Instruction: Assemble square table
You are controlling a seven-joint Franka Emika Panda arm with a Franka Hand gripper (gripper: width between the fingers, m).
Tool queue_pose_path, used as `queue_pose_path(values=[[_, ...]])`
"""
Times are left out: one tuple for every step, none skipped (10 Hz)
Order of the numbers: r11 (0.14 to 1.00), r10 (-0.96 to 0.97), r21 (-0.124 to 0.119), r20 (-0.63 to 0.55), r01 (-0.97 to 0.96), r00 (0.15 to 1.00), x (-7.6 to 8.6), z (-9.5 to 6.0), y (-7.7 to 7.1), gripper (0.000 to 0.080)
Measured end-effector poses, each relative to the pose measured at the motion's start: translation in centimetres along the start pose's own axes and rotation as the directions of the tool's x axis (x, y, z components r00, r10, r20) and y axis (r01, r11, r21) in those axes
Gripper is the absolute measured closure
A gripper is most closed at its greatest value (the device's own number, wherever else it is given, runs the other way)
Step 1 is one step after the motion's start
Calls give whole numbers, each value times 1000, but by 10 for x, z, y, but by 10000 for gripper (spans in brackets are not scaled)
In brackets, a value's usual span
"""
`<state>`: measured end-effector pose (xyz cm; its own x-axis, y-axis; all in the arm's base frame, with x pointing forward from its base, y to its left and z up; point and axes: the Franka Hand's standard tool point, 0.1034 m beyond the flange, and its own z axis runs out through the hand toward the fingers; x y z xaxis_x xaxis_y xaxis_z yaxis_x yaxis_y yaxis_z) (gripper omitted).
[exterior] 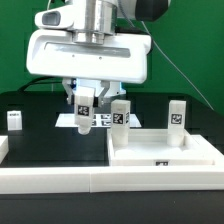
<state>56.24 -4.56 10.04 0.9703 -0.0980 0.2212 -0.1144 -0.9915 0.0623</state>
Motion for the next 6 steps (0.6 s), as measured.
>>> queue_pose_path(values=[[1000,-20,1,4,20,1000,6,1,-5,512],[1000,-12,1,7,12,1000,4,2,-3,512],[1000,-12,0,8,12,1000,3,2,-3,512],[1000,-13,1,9,13,1000,3,3,-3,512],[1000,-5,1,8,5,1000,3,2,-5,512],[1000,19,10,7,-19,1000,5,0,-27,512]])
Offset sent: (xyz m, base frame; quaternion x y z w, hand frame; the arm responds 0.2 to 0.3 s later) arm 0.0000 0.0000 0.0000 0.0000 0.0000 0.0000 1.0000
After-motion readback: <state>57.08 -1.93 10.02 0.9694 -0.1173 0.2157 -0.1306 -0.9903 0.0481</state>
